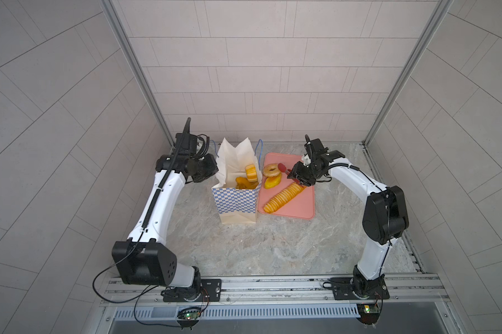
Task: Pack bread into a paper bag
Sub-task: Pick up the bread from the tray.
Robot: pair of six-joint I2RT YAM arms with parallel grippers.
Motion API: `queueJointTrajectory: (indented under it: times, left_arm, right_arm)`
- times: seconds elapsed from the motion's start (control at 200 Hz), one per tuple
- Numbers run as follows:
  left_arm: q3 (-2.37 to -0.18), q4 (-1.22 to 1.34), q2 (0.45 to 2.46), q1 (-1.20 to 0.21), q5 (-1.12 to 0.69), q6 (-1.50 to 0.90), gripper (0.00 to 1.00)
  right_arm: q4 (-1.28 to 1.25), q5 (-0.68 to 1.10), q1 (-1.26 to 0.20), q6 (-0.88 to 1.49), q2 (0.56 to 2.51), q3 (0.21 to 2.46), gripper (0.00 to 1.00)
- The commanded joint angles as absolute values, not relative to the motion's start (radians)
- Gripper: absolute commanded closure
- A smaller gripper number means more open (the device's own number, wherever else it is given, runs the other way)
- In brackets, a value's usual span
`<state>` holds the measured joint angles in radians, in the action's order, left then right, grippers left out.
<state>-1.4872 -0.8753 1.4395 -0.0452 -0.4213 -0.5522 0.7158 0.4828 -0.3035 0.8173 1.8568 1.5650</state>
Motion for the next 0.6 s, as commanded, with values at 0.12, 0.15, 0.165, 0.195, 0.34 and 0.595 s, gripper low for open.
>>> queueJointTrajectory:
  times: [0.12, 0.15, 0.165, 0.195, 0.34, 0.595]
  left_arm:
    - [-1.475, -0.911, 1.431, -0.041, -0.417, -0.547, 1.0]
    - [-1.474, -0.911, 1.431, -0.041, -0.416, -0.546, 1.0]
    - [-1.474, -0.911, 1.432, -0.041, -0.416, -0.546, 1.0]
    - [-1.473, -0.912, 1.432, -0.041, -0.416, -0.546, 1.0]
    - [-1.47, -0.911, 1.432, -0.041, -0.415, -0.546, 1.0]
    - [-1.47, -0.917, 1.432, -0.041, -0.417, -0.545, 1.0]
  right_arm:
    - [0.685, 0.504, -0.319, 0.841, 1.895, 1.608, 0.47]
    - [0.684, 0.504, -0.321, 0.841, 1.901, 1.609, 0.47]
    - [0.683, 0.503, -0.322, 0.842, 1.902, 1.609, 0.47]
    - [0.679, 0.504, -0.322, 0.843, 1.906, 1.611, 0.47]
    - [0.673, 0.504, -0.324, 0.847, 1.927, 1.624, 0.48]
    - [0.675, 0.5, -0.321, 0.842, 1.973, 1.669, 0.53]
